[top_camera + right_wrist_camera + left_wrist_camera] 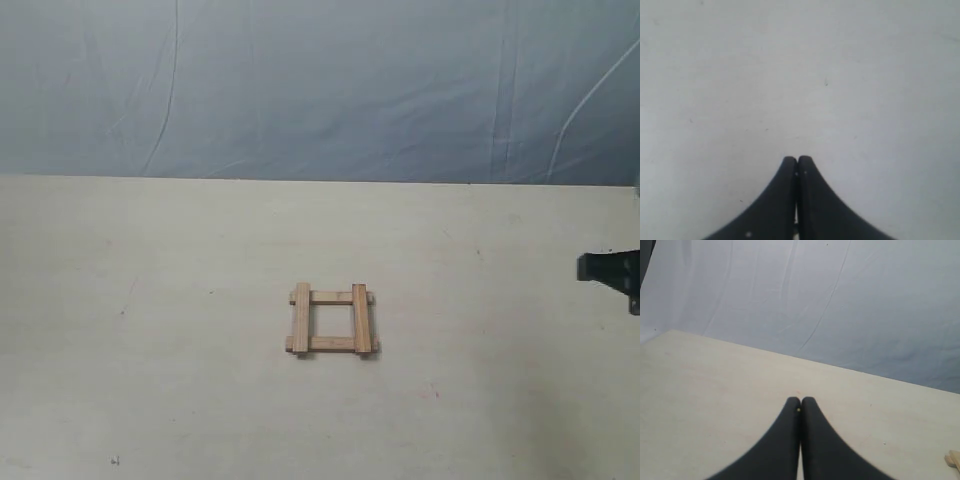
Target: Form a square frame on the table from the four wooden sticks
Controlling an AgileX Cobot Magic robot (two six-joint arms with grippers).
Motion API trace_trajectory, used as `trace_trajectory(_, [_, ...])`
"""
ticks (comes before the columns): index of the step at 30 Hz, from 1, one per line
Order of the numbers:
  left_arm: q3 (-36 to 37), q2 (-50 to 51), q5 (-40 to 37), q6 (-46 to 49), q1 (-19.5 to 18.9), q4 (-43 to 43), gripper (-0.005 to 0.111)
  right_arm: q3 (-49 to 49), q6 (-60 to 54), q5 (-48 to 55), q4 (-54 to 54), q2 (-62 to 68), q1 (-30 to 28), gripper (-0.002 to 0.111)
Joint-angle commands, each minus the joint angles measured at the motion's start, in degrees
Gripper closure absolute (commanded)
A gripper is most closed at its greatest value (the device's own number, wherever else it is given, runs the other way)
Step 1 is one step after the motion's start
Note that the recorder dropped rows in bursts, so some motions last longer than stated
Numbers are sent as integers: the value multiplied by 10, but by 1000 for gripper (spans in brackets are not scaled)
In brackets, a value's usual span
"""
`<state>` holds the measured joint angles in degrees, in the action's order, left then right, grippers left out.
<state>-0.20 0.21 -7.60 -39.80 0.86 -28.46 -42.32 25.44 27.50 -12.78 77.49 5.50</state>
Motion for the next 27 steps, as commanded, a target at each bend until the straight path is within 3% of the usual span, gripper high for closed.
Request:
trace_trajectory(1, [2,-2,-1,0,4,-2,107,94,0,-51,-58,-154,-15,109])
trace_trajectory(5, [2,-2,-1,0,4,-2,107,137,47,-43,-75,-296,-15,109])
trace_trajectory(14, [2,-2,-1,0,4,-2,107,145,77,97,-100,-555,-15,109])
trace_trajectory(17, [2,-2,-1,0,4,-2,107,191,167,52,-111,-611,-15,109])
trace_trajectory(21, [2,-2,-1,0,4,-2,107,276,167,1,-147,-689,-15,109])
trace_trajectory(27, [2,-2,-1,0,4,-2,107,350,167,-53,-110,-775,-52,109])
